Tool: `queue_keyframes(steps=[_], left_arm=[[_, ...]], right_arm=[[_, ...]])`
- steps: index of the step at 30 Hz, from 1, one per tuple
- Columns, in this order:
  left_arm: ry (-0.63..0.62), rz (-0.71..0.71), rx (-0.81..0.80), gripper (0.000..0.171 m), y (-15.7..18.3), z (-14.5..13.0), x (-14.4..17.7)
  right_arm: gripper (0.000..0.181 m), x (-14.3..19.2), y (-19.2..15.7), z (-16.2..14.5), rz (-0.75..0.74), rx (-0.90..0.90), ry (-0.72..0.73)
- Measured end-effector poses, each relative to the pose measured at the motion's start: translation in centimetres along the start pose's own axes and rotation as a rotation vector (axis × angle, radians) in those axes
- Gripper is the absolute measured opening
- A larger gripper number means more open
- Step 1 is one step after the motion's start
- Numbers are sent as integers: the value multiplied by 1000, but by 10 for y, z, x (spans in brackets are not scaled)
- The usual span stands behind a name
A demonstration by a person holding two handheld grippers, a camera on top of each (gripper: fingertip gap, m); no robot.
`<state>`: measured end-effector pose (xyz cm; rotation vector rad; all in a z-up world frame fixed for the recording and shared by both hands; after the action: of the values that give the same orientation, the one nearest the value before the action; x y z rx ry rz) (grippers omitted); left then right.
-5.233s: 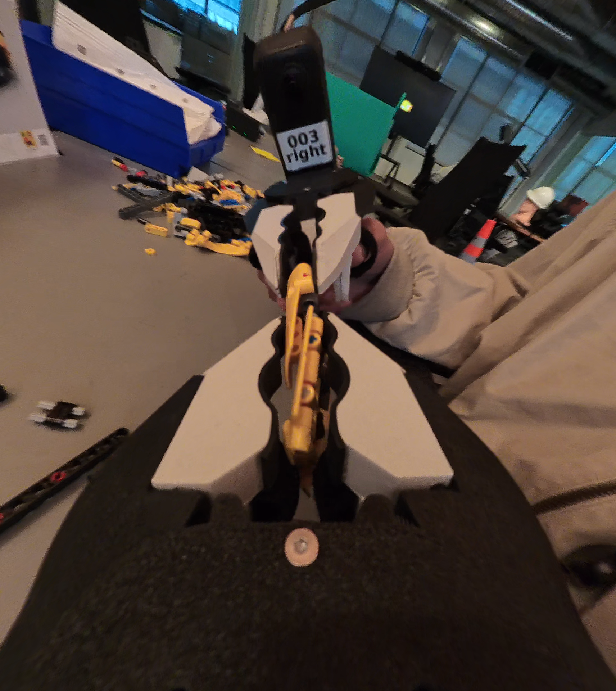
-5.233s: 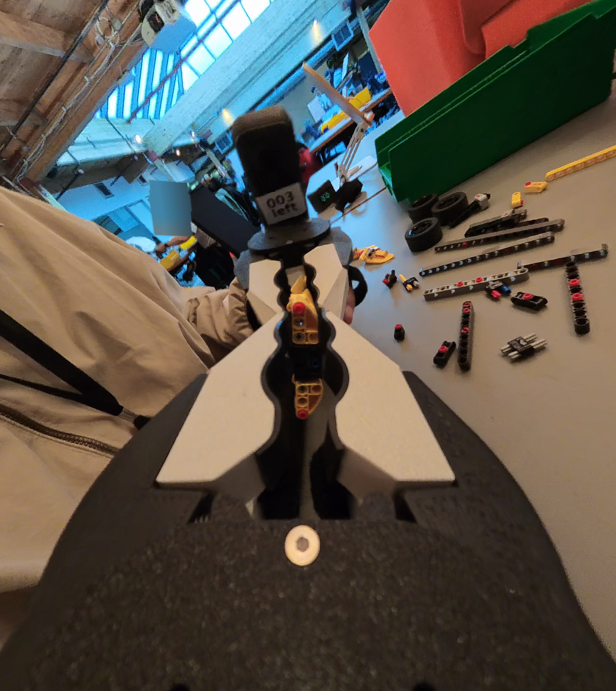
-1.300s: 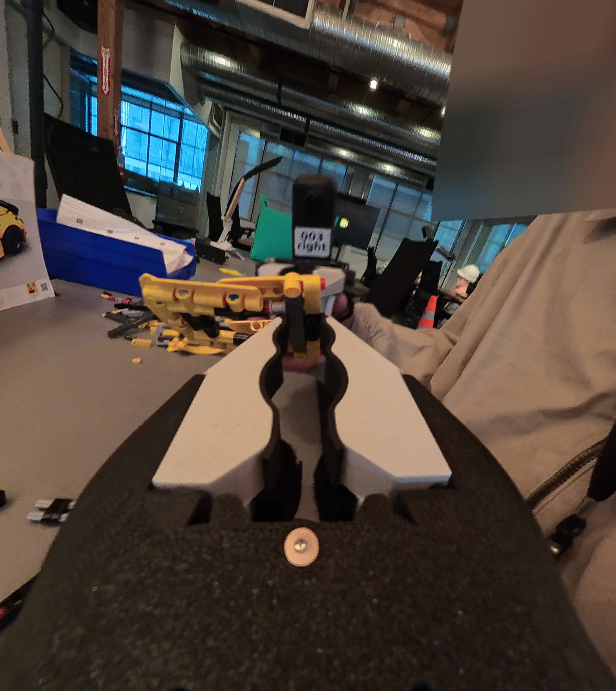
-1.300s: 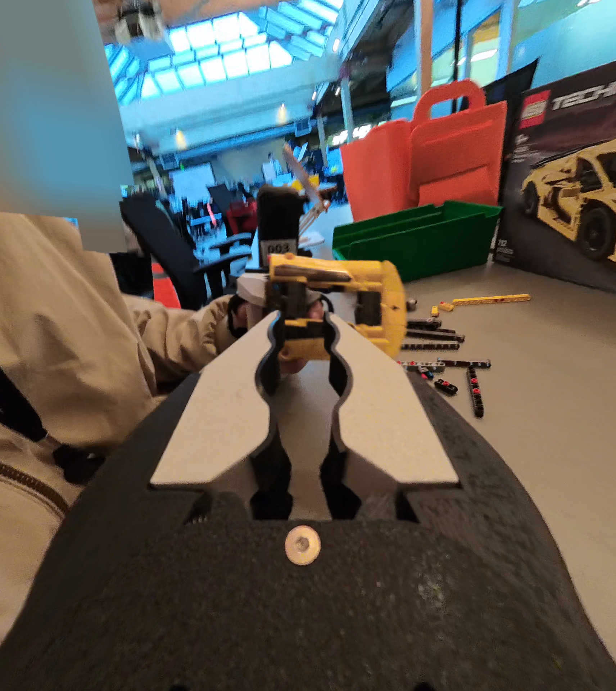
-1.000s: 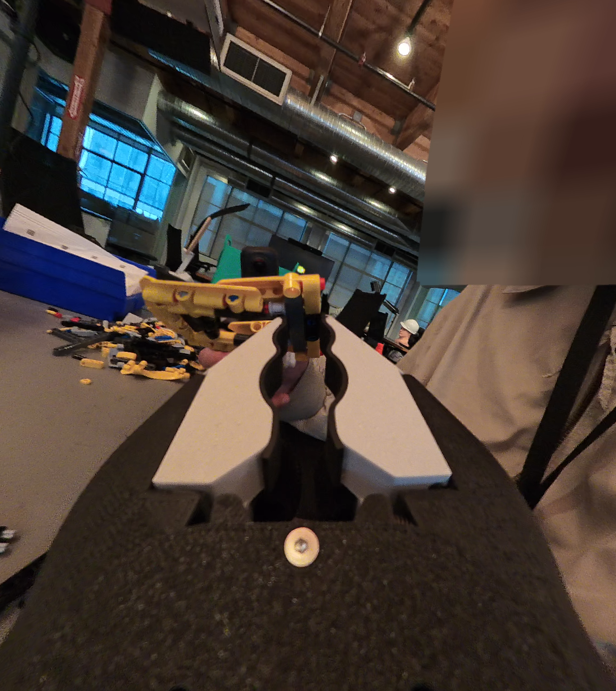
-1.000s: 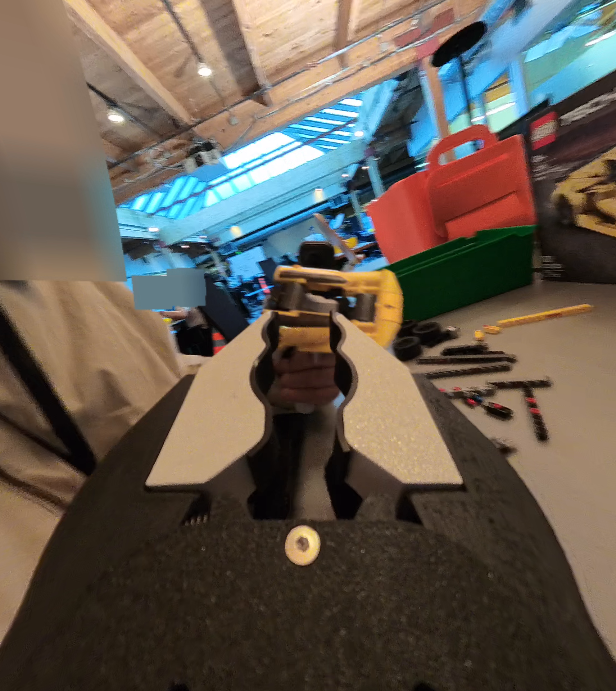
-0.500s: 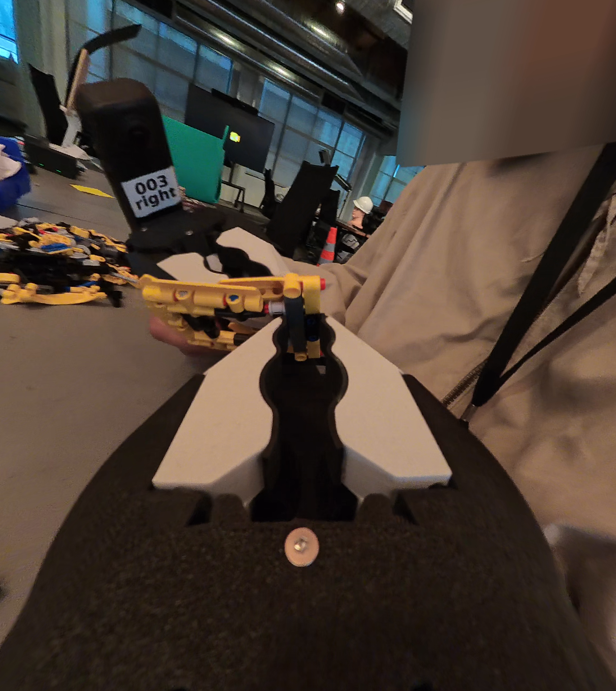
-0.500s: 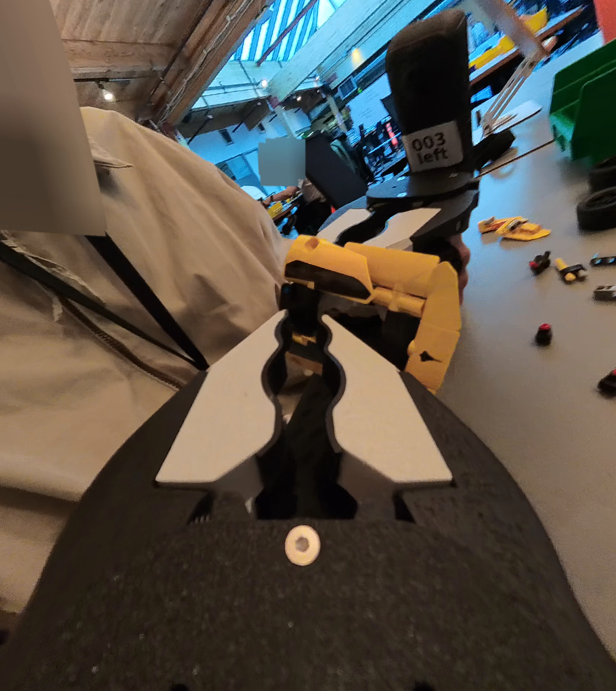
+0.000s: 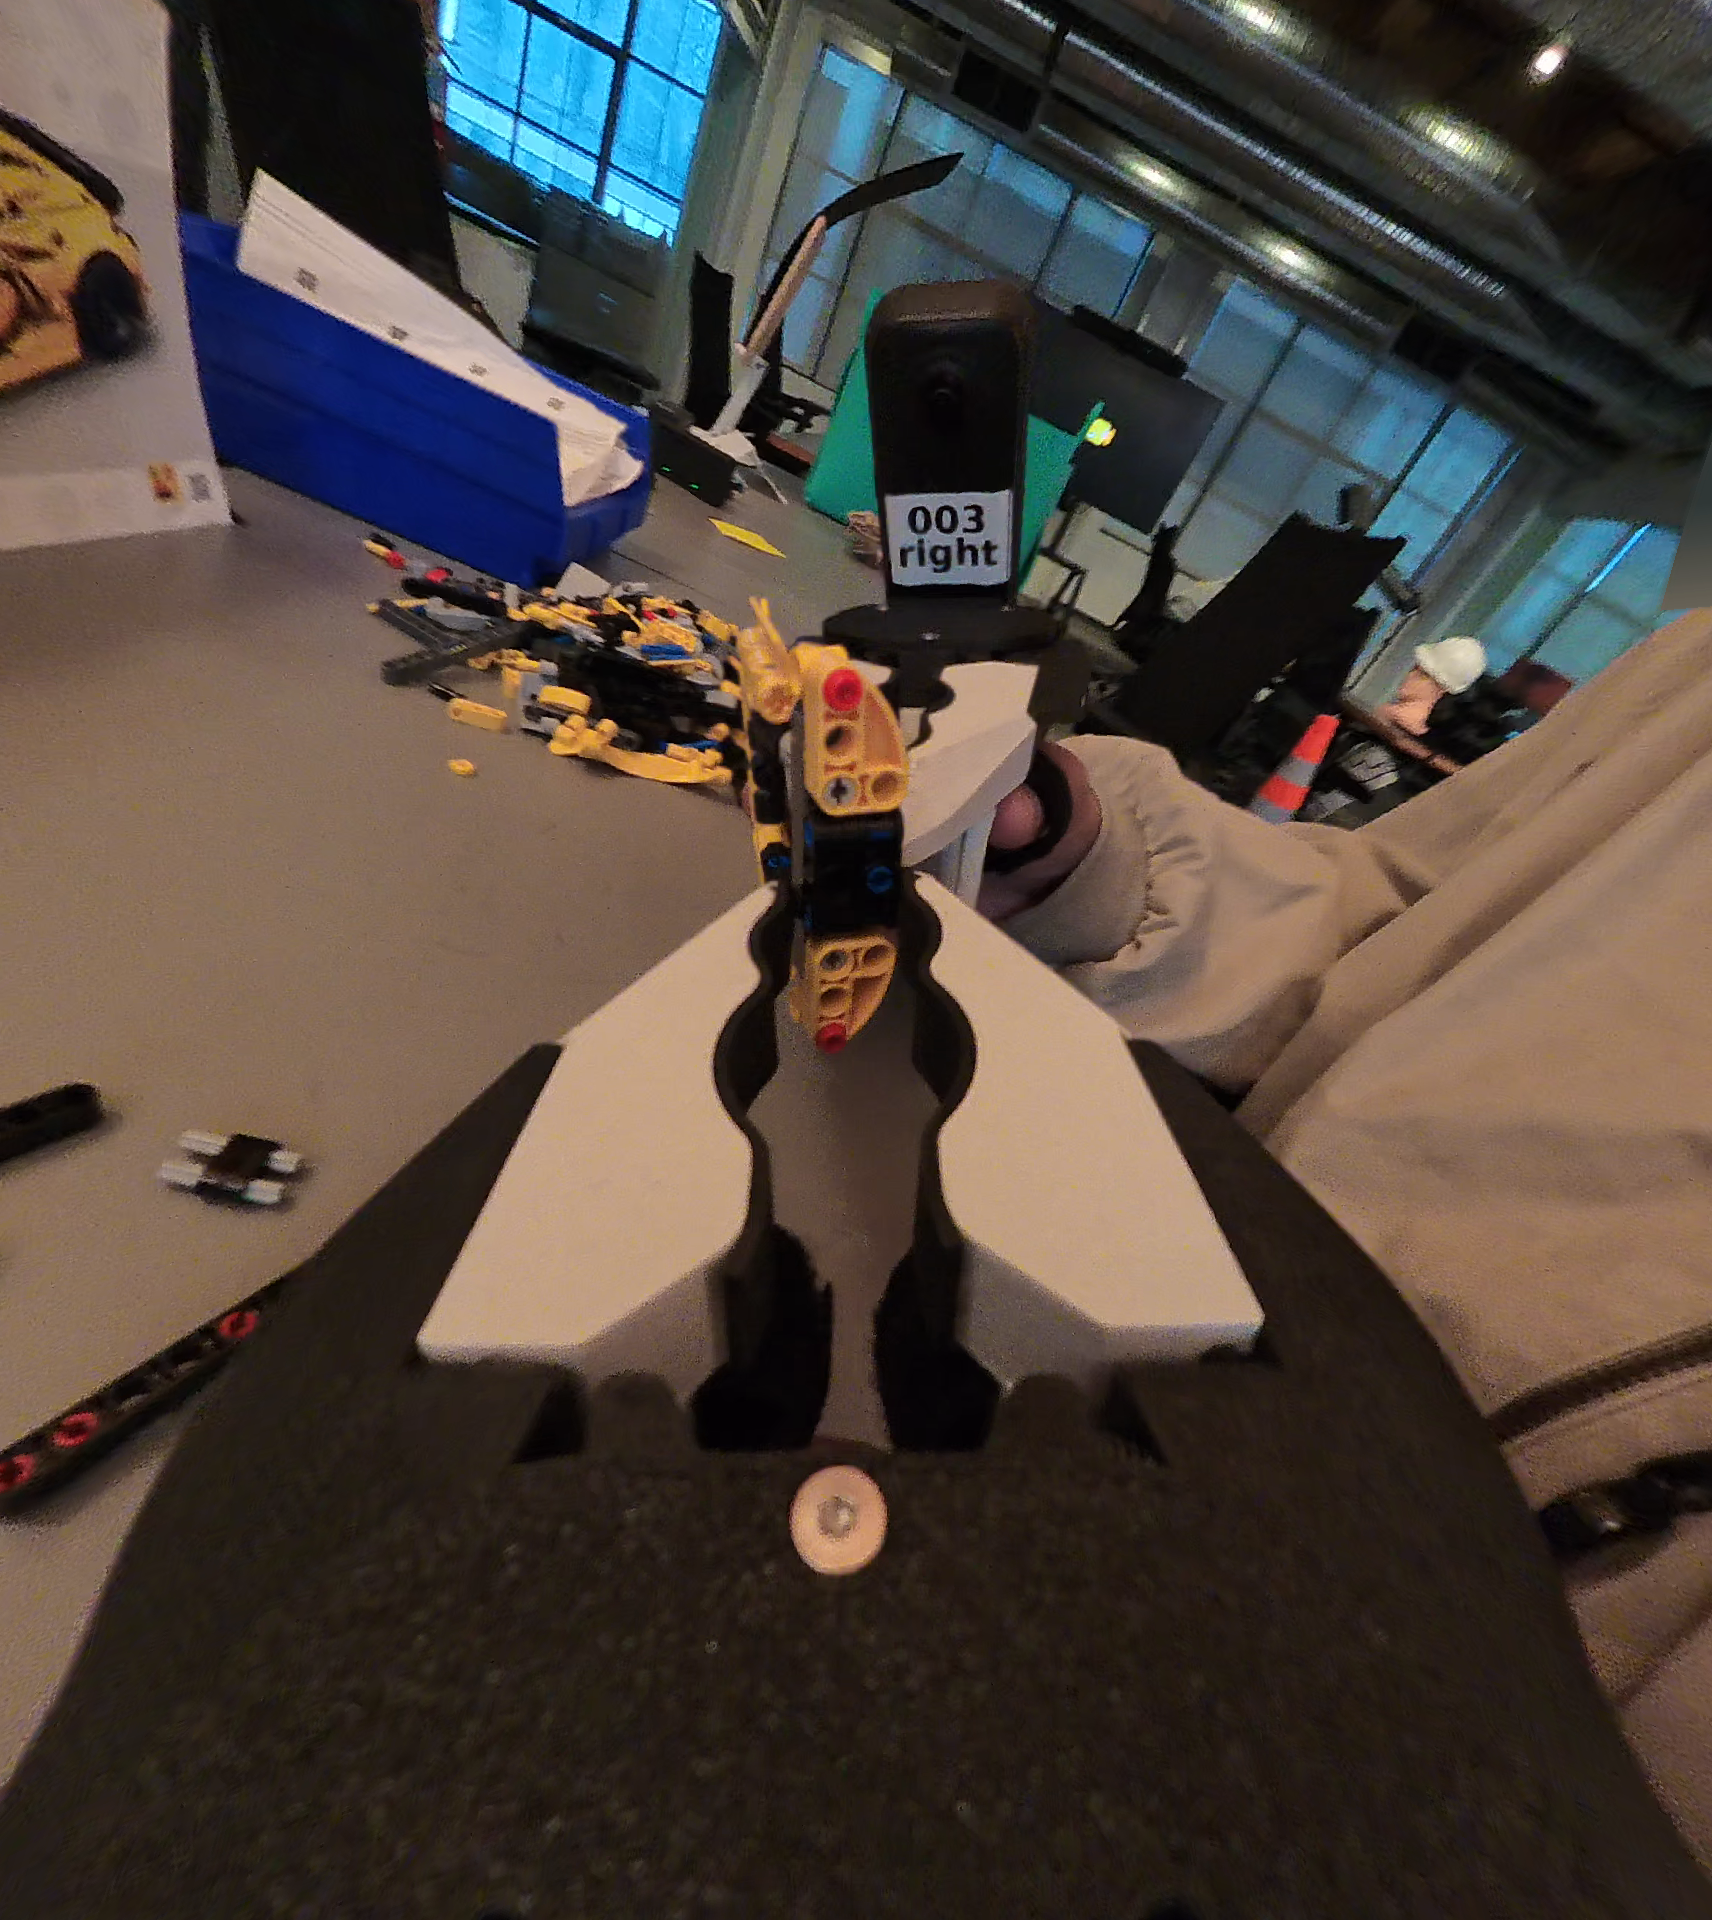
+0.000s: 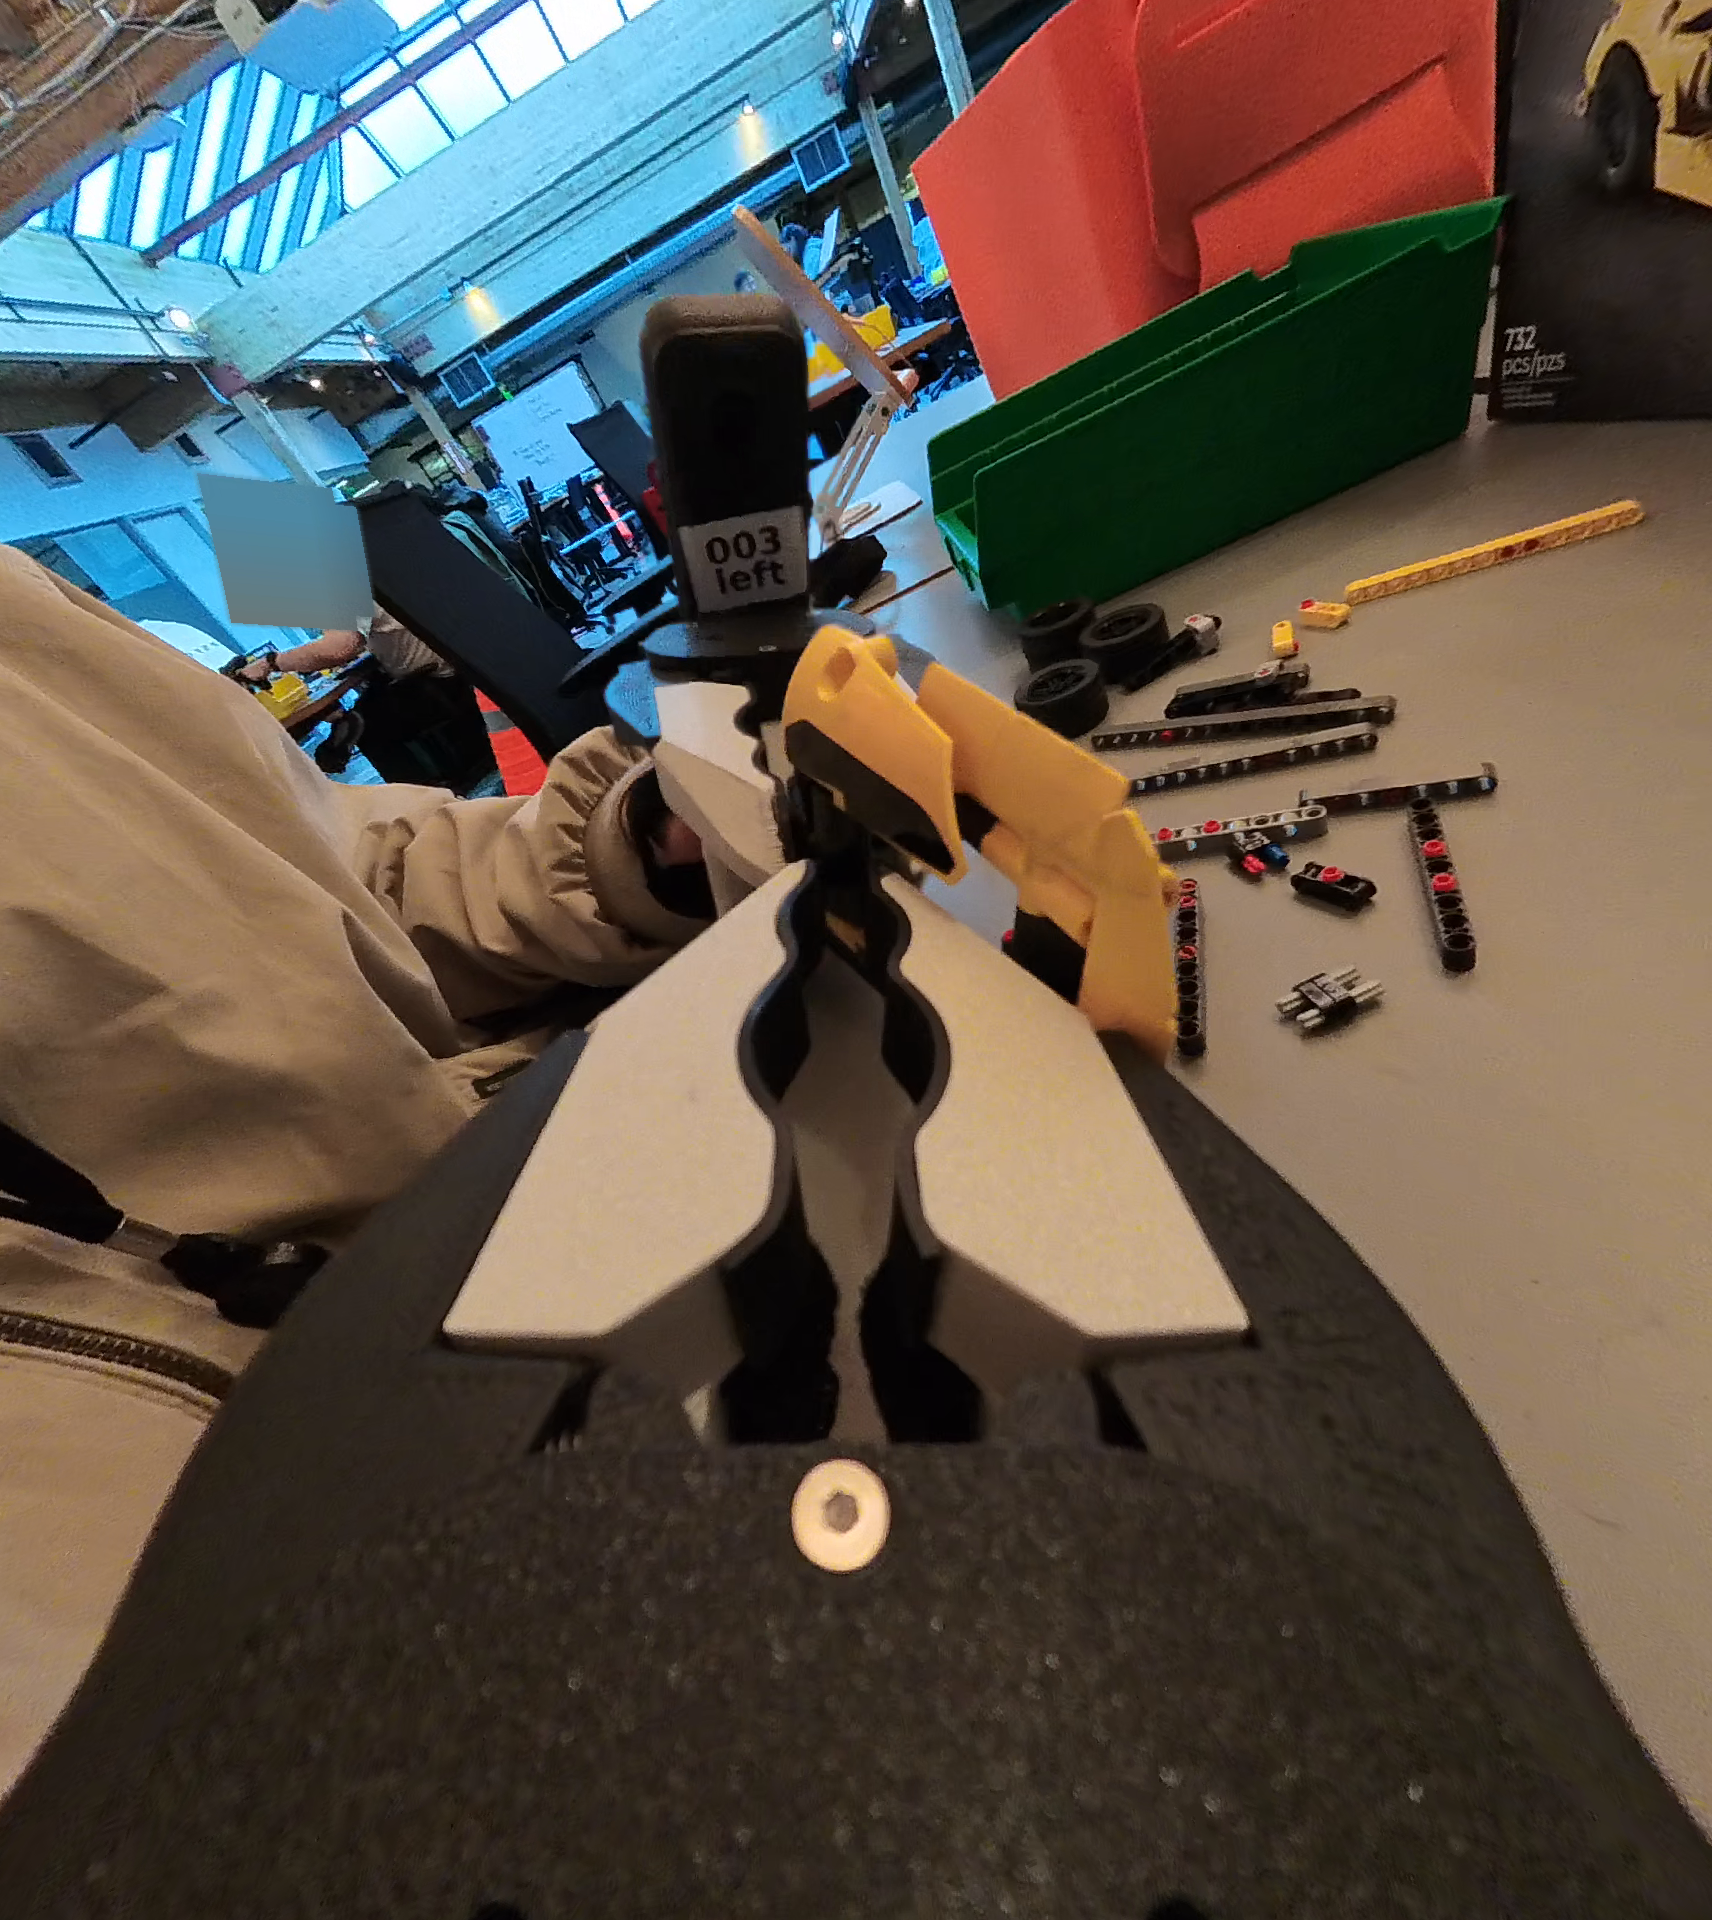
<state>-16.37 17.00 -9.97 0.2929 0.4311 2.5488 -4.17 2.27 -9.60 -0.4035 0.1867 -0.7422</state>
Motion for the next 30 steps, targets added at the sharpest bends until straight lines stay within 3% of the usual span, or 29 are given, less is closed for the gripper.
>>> queue_keyframes(steps=[16,19,21,23,30], left_arm=[[16,-2,-29,18,9,3,3],[-1,22,-21,18,5,-1,2],[-17,46,-19,18,2,-2,1],[-27,54,-29,18,3,-3,-1],[-8,11,30,16,2,3,1]], right_arm=[[3,6,-3,3,93,48,-10],[6,3,1,0,57,-25,21],[21,0,2,0,64,-66,39],[8,0,5,-1,16,-56,39],[3,6,8,-1,112,-83,57]])
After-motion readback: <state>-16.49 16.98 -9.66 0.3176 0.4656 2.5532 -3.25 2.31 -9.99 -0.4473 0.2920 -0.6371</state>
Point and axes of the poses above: each gripper's, where its closed fingertips meet, x back along the fingers, z out of its top, y = z × x across the jaws, the point moved 10 cm from there along x, back along the fingers, and after that the axes turned 14 degrees about z, right-handed, at the moved point
